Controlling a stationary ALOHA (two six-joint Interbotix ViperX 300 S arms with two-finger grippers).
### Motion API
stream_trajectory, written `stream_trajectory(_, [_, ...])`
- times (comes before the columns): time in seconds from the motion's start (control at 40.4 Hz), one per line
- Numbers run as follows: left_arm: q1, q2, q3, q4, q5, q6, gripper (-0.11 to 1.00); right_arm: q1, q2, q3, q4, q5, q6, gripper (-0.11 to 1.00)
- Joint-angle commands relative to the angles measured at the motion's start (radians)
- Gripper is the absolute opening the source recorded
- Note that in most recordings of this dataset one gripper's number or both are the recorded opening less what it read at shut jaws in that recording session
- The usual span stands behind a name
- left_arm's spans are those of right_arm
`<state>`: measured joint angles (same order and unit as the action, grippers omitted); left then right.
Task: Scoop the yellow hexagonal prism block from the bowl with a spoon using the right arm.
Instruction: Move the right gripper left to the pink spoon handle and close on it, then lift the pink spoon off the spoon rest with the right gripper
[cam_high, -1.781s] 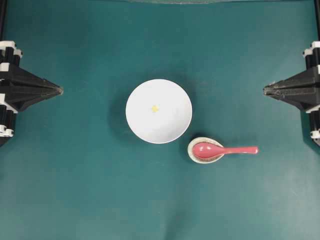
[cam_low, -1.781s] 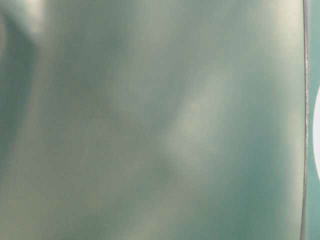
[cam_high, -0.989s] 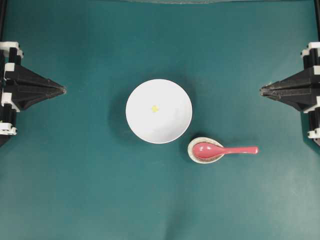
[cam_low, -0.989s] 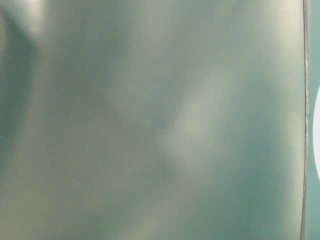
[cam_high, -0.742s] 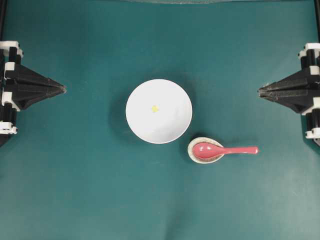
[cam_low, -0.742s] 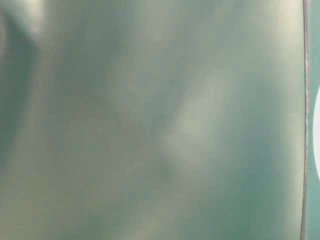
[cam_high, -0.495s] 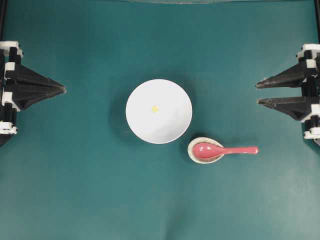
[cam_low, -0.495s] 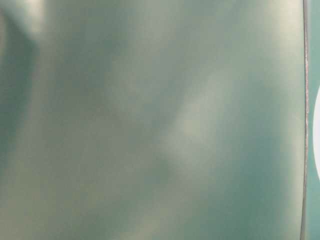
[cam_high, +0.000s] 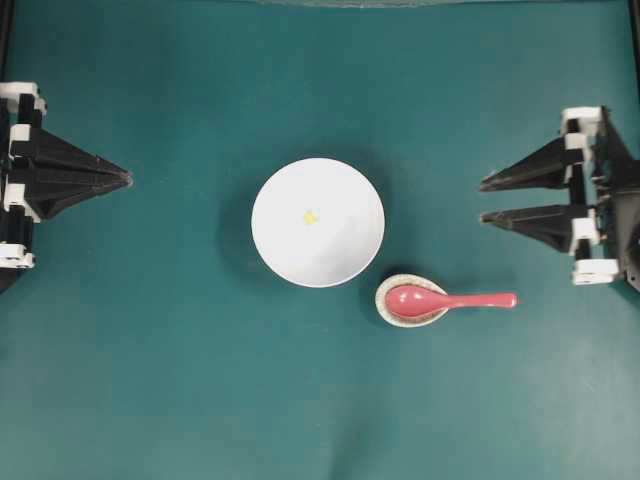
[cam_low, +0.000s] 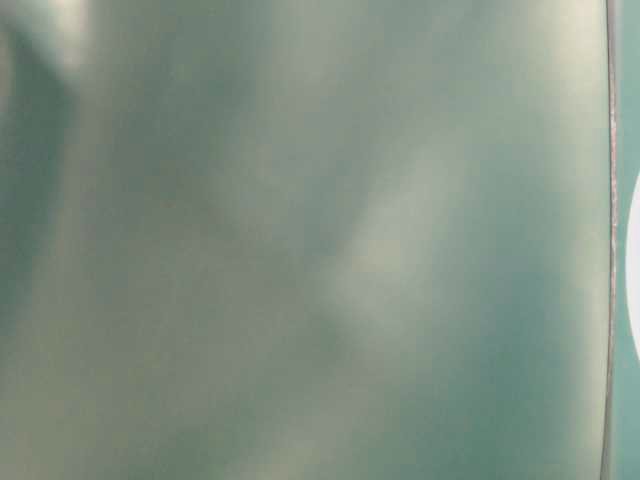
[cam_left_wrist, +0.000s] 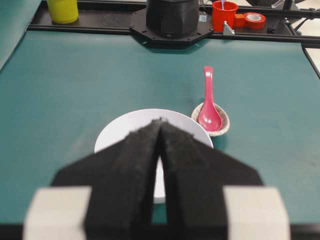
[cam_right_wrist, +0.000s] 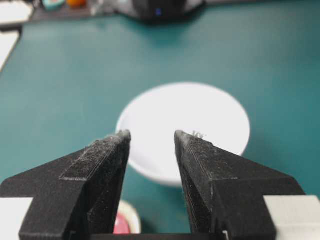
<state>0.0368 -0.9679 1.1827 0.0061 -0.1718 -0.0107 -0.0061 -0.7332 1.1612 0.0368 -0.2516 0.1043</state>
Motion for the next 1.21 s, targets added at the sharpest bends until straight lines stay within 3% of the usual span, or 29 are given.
stream_trajectory(0.0, [0.003,0.006,-0.028,0.002,-0.003,-0.002,-0.01,0.005,0.046,-0.009,0.003,-0.009,0.012,0.48])
stream_trajectory(0.371, [0.003,0.000,-0.028,0.002,0.000,-0.002,-0.01,0.037,0.245,-0.002,0.005,-0.123,0.051,0.48])
stream_trajectory(0.569, [0.003,0.000,-0.028,0.002,0.000,-0.002,-0.01,0.078,0.313,0.031,0.044,-0.219,0.051,0.48])
stream_trajectory(0.94, [0.003,0.000,-0.028,0.002,0.000,0.000,-0.01,0.264,0.491,0.138,0.236,-0.522,0.052,0.48])
stream_trajectory(1.187, [0.003,0.000,-0.028,0.002,0.000,0.000,-0.01,0.373,0.663,0.140,0.336,-0.696,0.051,0.48])
